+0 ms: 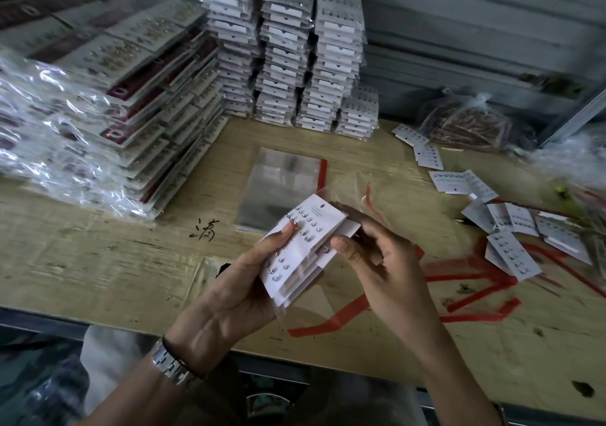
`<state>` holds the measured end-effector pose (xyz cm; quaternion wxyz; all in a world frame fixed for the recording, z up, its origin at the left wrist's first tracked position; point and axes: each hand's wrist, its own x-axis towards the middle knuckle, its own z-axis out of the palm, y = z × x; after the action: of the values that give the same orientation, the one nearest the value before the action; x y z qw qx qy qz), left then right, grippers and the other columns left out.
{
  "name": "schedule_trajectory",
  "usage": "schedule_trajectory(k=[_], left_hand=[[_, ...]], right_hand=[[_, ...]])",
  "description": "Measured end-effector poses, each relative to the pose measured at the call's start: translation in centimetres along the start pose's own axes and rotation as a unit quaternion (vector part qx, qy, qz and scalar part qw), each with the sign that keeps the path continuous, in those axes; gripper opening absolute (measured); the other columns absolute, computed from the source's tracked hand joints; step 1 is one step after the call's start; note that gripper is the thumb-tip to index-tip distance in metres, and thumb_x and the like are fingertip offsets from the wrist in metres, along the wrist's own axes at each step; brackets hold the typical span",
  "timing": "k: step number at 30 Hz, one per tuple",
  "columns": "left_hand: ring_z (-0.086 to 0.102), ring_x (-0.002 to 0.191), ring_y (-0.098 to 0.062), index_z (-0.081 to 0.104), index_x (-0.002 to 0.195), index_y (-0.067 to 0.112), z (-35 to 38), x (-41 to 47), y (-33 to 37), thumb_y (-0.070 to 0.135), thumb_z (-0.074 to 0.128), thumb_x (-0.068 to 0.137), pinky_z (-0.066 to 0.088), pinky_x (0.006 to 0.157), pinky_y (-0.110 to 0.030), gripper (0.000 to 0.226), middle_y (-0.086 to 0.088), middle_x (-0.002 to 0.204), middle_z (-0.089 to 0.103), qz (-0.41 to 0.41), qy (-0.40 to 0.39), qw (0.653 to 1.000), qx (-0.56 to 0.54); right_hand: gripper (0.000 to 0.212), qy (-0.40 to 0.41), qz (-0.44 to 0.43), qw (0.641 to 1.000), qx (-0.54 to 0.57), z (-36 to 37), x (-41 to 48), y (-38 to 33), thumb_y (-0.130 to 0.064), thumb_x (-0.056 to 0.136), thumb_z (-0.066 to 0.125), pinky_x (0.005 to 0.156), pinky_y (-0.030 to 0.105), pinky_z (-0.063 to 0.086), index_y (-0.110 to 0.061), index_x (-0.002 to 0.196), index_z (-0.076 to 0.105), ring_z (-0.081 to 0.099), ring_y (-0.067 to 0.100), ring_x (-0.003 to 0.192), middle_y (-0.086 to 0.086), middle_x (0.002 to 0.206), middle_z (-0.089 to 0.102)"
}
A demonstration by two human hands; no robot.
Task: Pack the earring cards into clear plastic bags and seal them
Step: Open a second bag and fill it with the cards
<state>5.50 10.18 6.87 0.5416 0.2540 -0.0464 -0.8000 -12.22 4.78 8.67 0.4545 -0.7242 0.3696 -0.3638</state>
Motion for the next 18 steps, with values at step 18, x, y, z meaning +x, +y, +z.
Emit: schedule_trajectory(k=[18], left_hand=[[0.075,0.087,-0.027,0.073,0.112,0.0,-1.2,0.0,-0.4,0.02,0.092,0.067,0.062,0.075,-0.038,0.053,-0.02,0.107,0.074,0.007,-0.025,0.999,0.021]], right_hand=[[0.052,0.064,-0.074,0.984,-0.146,0.5,-0.2,-0.9,-0.048,0.085,0.062,0.087,0.014,0.051,-0.019,0.128,0.06,0.065,-0.005,0.099,-0.013,0.111,0.068]])
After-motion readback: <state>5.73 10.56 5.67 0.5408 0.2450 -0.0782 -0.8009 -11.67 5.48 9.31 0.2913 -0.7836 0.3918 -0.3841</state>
